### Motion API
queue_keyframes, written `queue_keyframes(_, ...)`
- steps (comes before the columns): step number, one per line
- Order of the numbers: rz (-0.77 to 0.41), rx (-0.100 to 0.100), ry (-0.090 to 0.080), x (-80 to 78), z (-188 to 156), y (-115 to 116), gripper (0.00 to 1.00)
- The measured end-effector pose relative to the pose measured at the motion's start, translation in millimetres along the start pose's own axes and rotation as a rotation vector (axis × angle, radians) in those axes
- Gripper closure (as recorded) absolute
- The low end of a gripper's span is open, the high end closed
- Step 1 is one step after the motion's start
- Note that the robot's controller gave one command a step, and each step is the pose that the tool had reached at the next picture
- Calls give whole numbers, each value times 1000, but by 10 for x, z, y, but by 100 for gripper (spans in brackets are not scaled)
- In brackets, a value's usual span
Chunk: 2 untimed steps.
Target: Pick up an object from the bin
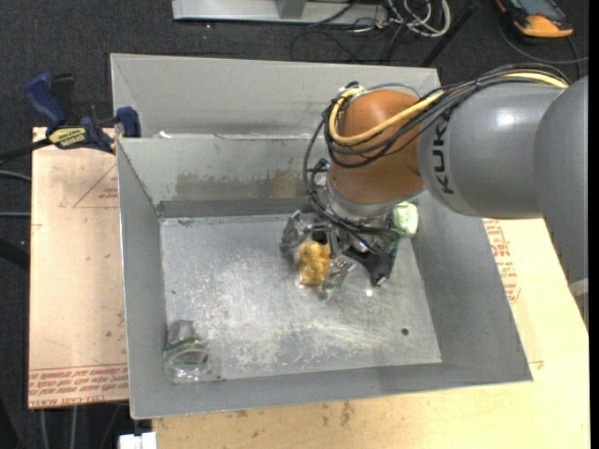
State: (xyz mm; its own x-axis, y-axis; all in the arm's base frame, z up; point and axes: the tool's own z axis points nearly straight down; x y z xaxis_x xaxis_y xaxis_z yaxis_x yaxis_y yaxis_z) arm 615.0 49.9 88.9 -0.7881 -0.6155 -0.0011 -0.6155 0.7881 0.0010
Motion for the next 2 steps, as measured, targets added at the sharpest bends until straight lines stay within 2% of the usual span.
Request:
queue_keyframes(1, 16, -20, 3, 30, 109, -392, 100)
queue_keyframes(2, 15, -20, 2, 30, 109, -393, 100)
